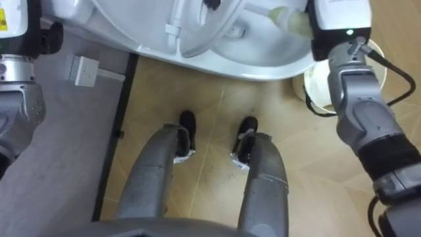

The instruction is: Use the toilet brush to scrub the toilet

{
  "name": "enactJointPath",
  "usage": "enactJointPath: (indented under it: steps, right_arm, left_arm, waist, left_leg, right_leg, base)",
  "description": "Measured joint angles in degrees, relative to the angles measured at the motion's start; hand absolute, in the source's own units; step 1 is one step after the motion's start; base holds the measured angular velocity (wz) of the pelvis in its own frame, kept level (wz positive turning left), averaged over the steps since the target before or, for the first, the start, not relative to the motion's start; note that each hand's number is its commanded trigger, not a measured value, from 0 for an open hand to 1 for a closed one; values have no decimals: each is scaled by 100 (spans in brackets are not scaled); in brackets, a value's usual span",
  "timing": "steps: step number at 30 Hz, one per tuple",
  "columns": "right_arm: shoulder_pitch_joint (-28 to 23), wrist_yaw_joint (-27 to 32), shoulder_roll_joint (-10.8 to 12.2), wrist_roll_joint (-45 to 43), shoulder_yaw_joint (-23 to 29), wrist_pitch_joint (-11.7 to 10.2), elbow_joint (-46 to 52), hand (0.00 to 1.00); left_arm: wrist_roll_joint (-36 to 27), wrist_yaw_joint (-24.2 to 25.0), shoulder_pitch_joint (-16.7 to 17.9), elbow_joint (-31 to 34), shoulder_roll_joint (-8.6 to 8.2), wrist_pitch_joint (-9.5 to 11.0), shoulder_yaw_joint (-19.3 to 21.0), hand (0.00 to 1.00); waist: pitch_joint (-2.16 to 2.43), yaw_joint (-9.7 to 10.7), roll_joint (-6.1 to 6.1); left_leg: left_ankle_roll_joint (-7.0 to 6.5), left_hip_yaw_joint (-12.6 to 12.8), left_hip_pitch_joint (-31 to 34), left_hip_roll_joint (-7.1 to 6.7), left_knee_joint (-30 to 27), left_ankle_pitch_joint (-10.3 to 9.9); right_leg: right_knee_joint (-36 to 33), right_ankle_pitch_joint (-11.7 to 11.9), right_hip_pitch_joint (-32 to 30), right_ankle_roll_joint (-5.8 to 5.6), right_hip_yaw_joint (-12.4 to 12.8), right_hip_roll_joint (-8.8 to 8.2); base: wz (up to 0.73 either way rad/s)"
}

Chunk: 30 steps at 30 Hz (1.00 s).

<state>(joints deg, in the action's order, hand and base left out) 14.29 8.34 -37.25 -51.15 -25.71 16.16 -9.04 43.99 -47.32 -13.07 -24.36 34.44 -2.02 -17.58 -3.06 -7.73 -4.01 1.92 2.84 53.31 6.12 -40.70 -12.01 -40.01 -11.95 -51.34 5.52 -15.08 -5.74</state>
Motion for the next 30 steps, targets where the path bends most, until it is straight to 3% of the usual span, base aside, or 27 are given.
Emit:
enactJointPath:
  steps: [8, 11, 18, 22, 25, 27, 28, 30]
  right_arm:
    - [-747, -984, -193, -338, 41, 397, 1491, 100]
    - [-1117, -1129, -248, -360, 118, 458, 1883, 100]
    - [-1154, -1223, -204, -910, 110, 426, 1845, 100]
    - [-780, -1069, -152, -940, 47, 76, 1162, 100]
    - [-174, -792, -293, -787, -87, -342, 186, 100]
    - [275, -683, -350, -640, -203, -698, -509, 100]
    - [391, -655, -350, -610, -235, -766, -644, 100]
    - [811, -651, -393, -556, -360, -976, -957, 100]
  left_arm:
    - [-385, -52, 584, 428, -8, 252, 0, 0]
    - [-389, -65, 731, 437, -9, 341, -4, 0]
    - [-524, -99, 714, 290, 26, 514, -19, 0]
    - [-739, -83, 591, 2, 61, 584, -26, 0]
    - [-749, -16, 408, -132, 224, 624, -36, 0]
    - [-725, 71, 280, -181, 288, 626, -12, 0]
    - [-720, 71, 254, -193, 290, 628, -7, 0]
    - [-725, 125, 164, -267, 320, 664, -5, 0]
  waist:
    - [25, 25, -8]
    - [34, 45, 2]
    - [54, 52, 22]
    - [57, 96, 59]
    - [52, 118, 156]
    - [26, 110, 324]
    - [17, 109, 361]
    - [-46, 98, 514]
  left_leg:
    - [52, 10, -49, 23, 137, 28]
    - [54, -18, -47, 24, 139, 29]
    - [52, -78, -113, 12, 102, 28]
    - [52, -107, -204, -1, 92, 29]
    - [50, -131, -219, -30, 100, 48]
    - [52, -133, -249, -68, 105, 71]
    - [52, -135, -248, -68, 101, 71]
    - [52, -133, -218, -67, 99, 76]
  right_leg:
    - [75, -5, 5, 32, 13, 74]
    - [106, -5, 26, 39, -11, 74]
    - [123, 2, 156, 31, -65, 66]
    - [114, 2, 270, 31, -100, 26]
    - [86, 2, 288, 35, -149, -23]
    - [17, -15, 288, 38, -139, -61]
    - [12, -19, 289, 40, -144, -67]
    - [11, -18, 254, 40, -140, -69]
  base:
    - [0]
    - [0]
    - [3]
    - [3]
    - [8]
    - [7]
    - [4]
    - [0]
